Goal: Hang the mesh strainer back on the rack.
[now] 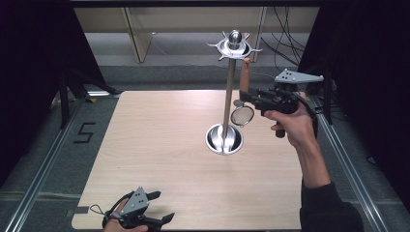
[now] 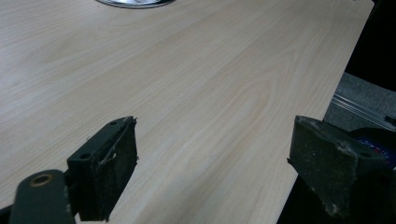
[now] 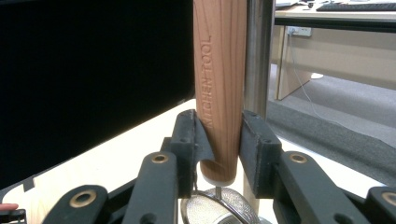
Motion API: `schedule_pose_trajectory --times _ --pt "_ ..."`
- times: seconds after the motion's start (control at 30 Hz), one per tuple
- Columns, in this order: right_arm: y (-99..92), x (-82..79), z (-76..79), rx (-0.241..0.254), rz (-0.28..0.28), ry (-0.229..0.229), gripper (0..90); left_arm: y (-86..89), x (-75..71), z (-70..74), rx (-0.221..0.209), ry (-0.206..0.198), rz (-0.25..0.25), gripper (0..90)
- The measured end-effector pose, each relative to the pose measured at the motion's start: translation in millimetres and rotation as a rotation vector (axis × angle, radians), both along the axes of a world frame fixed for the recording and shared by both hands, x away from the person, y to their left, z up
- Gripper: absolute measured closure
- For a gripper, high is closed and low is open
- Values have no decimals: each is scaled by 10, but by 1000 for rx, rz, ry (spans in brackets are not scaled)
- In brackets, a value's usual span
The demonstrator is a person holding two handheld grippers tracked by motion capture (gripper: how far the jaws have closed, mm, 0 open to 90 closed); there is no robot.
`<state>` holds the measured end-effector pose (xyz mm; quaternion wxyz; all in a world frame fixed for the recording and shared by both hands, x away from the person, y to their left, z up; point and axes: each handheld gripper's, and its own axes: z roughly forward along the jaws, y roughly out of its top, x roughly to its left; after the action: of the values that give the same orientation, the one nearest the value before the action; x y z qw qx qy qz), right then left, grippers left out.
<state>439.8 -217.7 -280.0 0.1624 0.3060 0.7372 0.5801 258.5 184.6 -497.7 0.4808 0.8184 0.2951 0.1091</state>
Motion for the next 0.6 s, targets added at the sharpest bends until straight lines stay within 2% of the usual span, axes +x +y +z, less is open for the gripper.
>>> schedule_pose_trajectory --times 0.03,0.1,0.13,0.2,0.23,0.27,0.3,0.33,0.37,0.4,0.43,0.47,0.5,0.53,0.6 --pt "0 -10 1 2 1 3 691 -9 -13 -5 -10 17 14 147" --pt "-5 -21 7 8 2 19 686 -14 -11 -9 -17 17 18 147" --pt "-14 -25 11 16 -1 7 677 -8 0 -5 -9 1 6 147" --pt "-24 -27 13 16 0 5 649 -9 -12 -5 -9 17 14 147" --pt "-38 -46 23 19 -10 13 644 -13 -12 -8 -16 15 17 147" --pt "-57 -47 27 29 -6 -2 640 -6 0 -5 -7 1 5 147" --pt "-62 -74 33 39 -8 23 634 -7 -1 -6 -10 3 8 147" --pt "-77 -70 31 37 -11 -4 625 -7 0 -5 -8 1 5 147" --pt "-84 -83 36 40 -7 3 617 -14 -14 -10 -18 18 19 147" --pt "-96 -100 36 42 -11 4 605 -13 -12 -9 -15 16 18 147" --pt "-103 -109 36 40 -9 4 596 -6 1 -6 -7 0 6 147" --pt "-113 -121 31 38 -13 -5 587 -7 0 -5 -9 1 7 147" --pt "-112 -149 30 38 -16 10 569 -6 -1 -5 -7 0 5 147" --pt "-123 -153 26 15 -24 -20 558 -7 -2 -5 -7 1 5 147" --pt "-123 -190 16 11 -30 1 538 -6 -1 -6 -8 3 8 147"
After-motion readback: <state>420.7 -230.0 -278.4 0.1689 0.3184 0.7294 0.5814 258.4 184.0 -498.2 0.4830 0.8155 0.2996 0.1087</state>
